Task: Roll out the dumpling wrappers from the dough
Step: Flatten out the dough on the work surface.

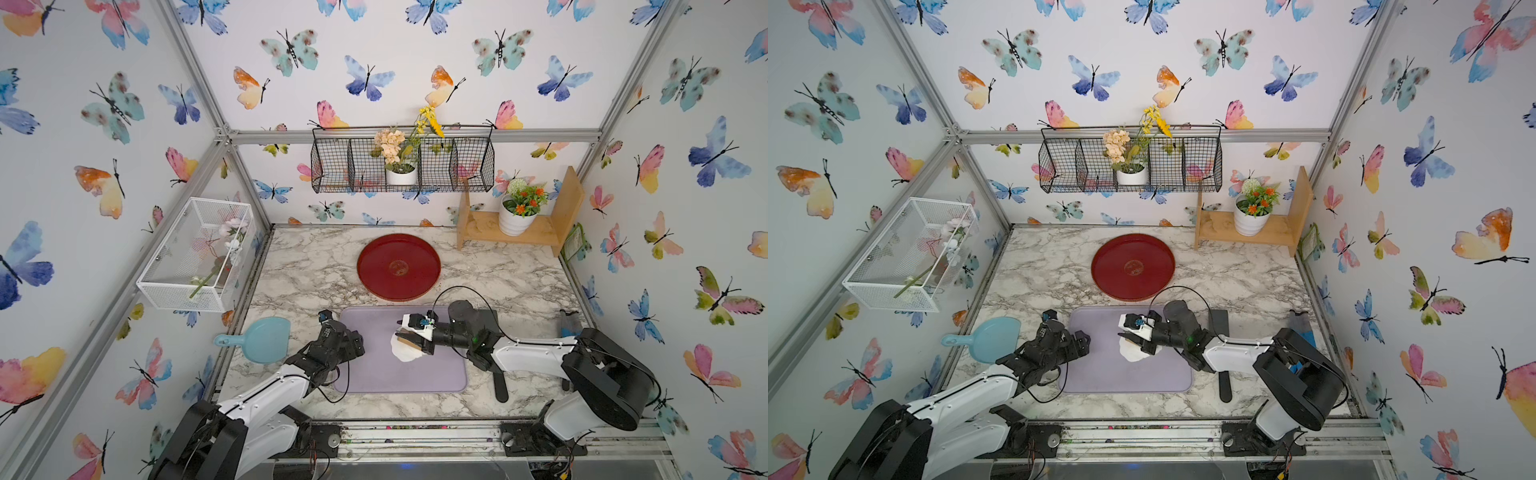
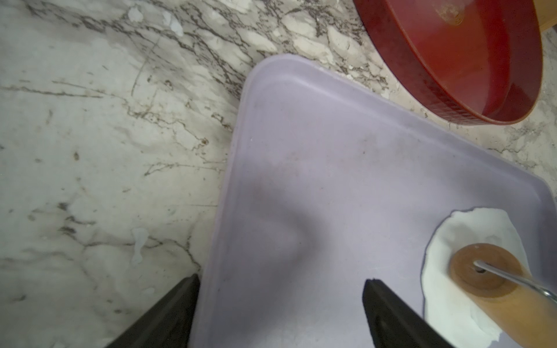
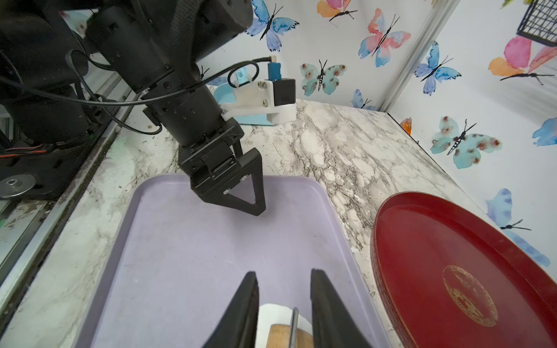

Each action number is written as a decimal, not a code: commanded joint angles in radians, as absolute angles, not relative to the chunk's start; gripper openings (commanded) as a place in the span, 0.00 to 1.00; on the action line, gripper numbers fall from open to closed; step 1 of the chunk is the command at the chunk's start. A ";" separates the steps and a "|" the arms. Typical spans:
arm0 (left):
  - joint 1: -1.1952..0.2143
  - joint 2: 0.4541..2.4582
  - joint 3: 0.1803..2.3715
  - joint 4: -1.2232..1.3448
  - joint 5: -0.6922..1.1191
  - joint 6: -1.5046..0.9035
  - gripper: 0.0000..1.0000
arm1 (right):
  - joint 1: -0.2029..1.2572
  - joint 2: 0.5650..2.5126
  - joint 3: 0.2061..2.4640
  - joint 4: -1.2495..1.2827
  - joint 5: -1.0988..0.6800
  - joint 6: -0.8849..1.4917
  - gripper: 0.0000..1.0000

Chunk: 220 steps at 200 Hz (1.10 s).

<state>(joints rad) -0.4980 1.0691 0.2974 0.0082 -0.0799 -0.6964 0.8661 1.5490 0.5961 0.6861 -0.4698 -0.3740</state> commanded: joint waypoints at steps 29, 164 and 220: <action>-0.497 1.080 0.305 -0.014 -0.033 -0.696 0.90 | 0.905 1.542 0.549 0.434 -0.270 -0.086 0.01; -0.496 1.086 0.309 -0.029 -0.027 -0.701 0.86 | 0.905 1.315 0.489 0.535 -0.205 -0.054 0.01; -0.497 1.100 0.306 -0.019 -0.025 -0.702 0.85 | 0.937 1.424 0.497 0.473 -0.300 -0.137 0.01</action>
<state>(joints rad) -0.4965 1.0828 0.3069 -0.0002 -0.0765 -0.6964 0.9005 1.3544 0.4992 0.5835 -0.1947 -0.0994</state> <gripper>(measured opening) 0.856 0.307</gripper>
